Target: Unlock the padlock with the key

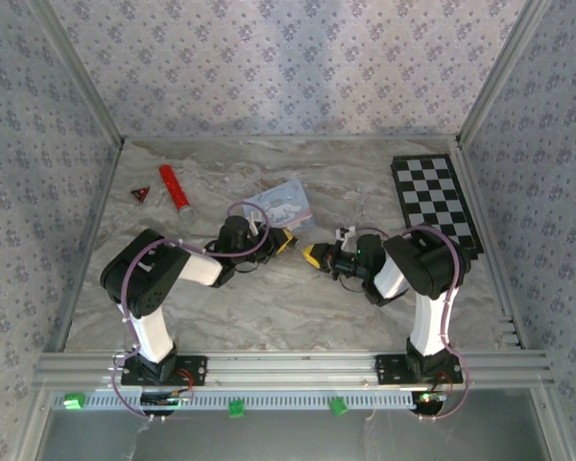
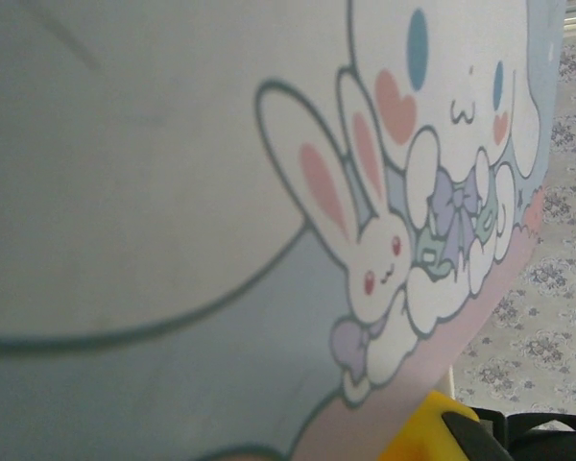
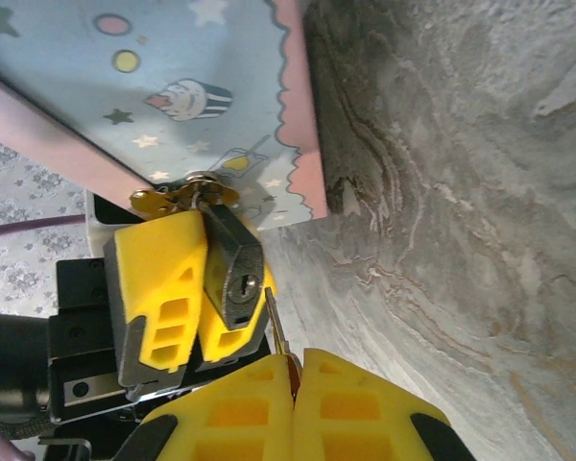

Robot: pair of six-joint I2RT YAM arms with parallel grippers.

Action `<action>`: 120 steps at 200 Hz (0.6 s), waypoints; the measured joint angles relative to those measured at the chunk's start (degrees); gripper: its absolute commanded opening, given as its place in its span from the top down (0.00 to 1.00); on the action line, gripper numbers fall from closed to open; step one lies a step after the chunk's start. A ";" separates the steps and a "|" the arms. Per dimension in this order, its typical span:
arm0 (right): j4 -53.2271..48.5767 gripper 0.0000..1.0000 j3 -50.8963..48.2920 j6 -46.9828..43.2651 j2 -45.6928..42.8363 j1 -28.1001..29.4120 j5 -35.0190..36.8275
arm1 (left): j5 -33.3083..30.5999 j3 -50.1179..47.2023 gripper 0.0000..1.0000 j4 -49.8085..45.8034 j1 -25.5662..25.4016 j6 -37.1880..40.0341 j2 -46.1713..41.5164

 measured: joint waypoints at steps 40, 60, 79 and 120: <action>0.15 1.00 0.00 -0.02 -0.76 0.02 0.00 | 0.02 -0.22 0.91 0.37 0.00 -0.02 0.00; 0.15 1.00 0.04 -0.02 -0.76 0.02 0.00 | 0.04 -0.26 0.91 0.44 0.00 -0.17 0.02; 0.15 1.00 0.04 0.00 -0.76 0.09 0.00 | 0.04 -0.26 0.91 0.46 0.00 -0.17 0.02; 0.13 1.00 0.26 0.00 -0.74 0.24 0.00 | 0.17 -0.26 0.91 0.48 0.11 -0.24 0.00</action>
